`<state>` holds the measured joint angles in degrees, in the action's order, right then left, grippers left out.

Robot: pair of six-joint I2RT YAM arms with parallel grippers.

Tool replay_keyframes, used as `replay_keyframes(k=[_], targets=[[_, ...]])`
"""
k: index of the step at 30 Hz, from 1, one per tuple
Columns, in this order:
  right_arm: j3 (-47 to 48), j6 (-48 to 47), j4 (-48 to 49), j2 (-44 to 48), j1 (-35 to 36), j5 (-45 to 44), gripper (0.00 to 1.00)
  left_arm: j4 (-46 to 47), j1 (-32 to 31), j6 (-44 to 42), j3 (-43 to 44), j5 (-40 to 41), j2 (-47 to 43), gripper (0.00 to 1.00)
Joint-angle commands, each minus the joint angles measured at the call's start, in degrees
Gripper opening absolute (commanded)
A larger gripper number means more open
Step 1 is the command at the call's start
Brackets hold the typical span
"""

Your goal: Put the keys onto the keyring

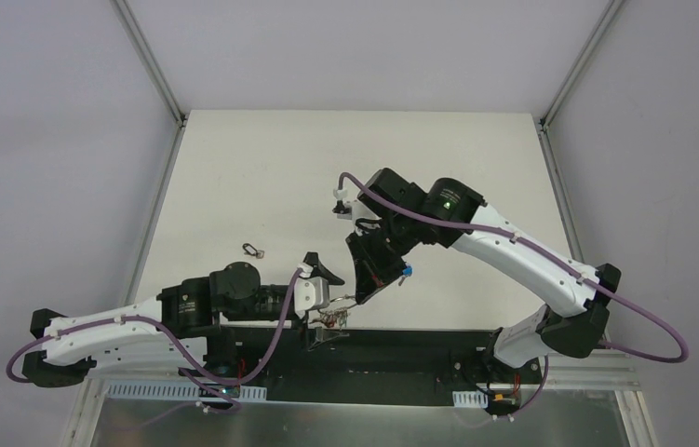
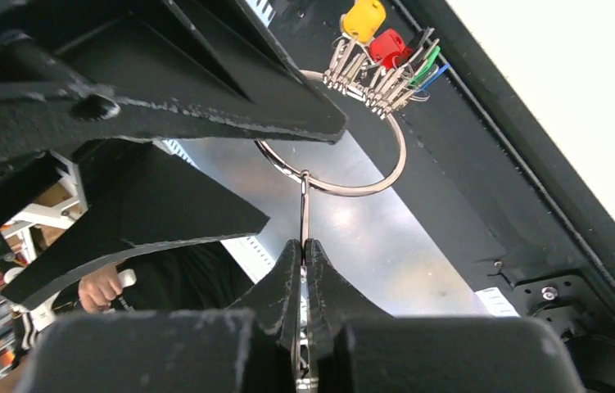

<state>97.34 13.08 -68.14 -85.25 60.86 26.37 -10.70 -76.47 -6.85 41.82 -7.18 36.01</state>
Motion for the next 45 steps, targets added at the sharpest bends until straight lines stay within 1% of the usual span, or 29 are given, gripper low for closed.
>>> replay_keyframes(k=[1,6,10,13,15,17,19,20,26,29,35,40,42,45], targets=[[3.63,2.95,-3.40,-1.46,0.39,4.54,0.00,4.95,-0.17,-3.41,-0.67,-2.67,0.07,1.00],[6.18,2.83,-4.93,-2.34,0.70,5.99,0.00,5.47,-0.18,-4.39,-0.88,-1.68,0.20,0.99],[6.28,3.35,-4.56,-2.33,0.82,7.21,0.00,6.98,-0.17,-4.56,-1.99,-2.11,0.01,0.91],[6.62,3.55,-5.19,-2.30,0.97,6.80,0.00,7.07,-0.20,-4.84,-2.27,-1.68,0.06,0.82],[6.62,3.43,-5.35,-2.31,1.09,6.91,0.00,7.02,-0.17,-5.17,-2.24,-1.93,0.07,0.70],[6.40,3.55,-5.39,-2.33,1.33,6.80,0.00,7.02,-0.17,-5.28,-1.99,-2.31,0.34,0.53],[6.40,3.48,-5.51,-2.30,1.43,6.71,0.00,6.92,-0.17,-5.32,-1.70,-2.53,0.68,0.43],[6.44,3.52,-5.50,-2.33,1.44,6.64,0.00,6.98,-0.17,-5.31,-1.74,-2.59,0.87,0.40],[6.82,3.55,-5.86,-2.61,1.49,6.46,0.00,6.80,-0.20,-5.70,-1.61,-3.07,1.50,0.32],[7.24,3.62,-6.13,-2.86,1.59,6.51,0.00,6.75,-0.17,-5.92,-1.49,-3.00,1.69,0.26],[7.49,3.57,-6.31,-3.05,1.90,6.23,0.00,6.73,-0.17,-6.18,-0.98,-4.27,2.28,0.22],[7.05,3.41,-6.55,-3.01,2.22,5.71,0.00,5.87,-0.18,-6.42,-0.07,-5.05,3.13,0.15],[6.75,3.48,-6.54,-2.96,2.22,5.77,0.00,5.25,-0.17,-6.27,0.40,-5.18,3.54,0.14],[6.41,3.38,-6.26,-2.82,2.24,5.83,0.00,4.99,-0.17,-5.62,0.71,-4.84,3.56,0.15]])
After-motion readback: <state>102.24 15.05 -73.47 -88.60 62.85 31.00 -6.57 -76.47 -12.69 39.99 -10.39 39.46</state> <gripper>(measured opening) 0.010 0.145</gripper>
